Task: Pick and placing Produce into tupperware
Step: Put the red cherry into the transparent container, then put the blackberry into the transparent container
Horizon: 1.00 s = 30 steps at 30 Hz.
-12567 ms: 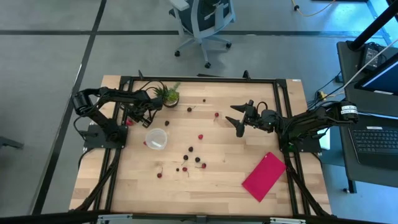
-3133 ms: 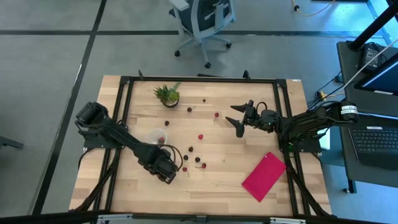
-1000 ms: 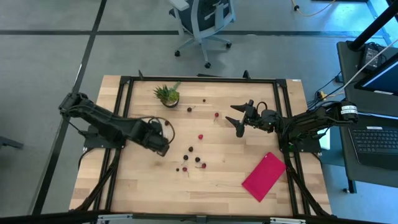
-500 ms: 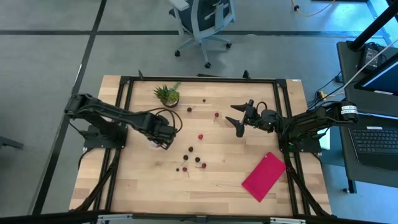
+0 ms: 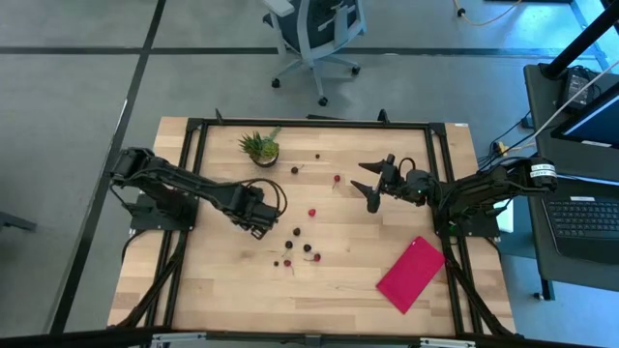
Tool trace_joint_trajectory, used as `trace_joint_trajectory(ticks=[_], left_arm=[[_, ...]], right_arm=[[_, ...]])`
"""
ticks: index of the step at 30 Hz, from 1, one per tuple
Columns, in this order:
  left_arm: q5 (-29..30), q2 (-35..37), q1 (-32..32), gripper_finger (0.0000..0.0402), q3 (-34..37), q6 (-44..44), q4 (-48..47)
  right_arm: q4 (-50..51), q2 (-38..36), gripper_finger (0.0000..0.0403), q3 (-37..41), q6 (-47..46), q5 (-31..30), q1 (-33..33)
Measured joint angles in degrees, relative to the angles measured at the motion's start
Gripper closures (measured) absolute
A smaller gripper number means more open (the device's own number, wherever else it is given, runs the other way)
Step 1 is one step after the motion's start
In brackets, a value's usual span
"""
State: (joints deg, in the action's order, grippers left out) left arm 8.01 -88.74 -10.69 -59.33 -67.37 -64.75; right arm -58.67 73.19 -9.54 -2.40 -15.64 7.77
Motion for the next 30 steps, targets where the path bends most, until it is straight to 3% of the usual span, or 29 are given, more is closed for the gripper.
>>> trace_joint_trajectory(ticks=[19,30], left_arm=[[0.7,-2.5,0.0,0.0330,0.0,0.9,-0.1],[-1.4,-2.4,0.2,0.0204,-0.6,0.0,-1.7]], right_arm=[[0.0,0.0,0.0089,0.0,-0.1,0.0,0.0],[0.0,0.0,0.0089,0.0,-0.1,0.0,0.0]])
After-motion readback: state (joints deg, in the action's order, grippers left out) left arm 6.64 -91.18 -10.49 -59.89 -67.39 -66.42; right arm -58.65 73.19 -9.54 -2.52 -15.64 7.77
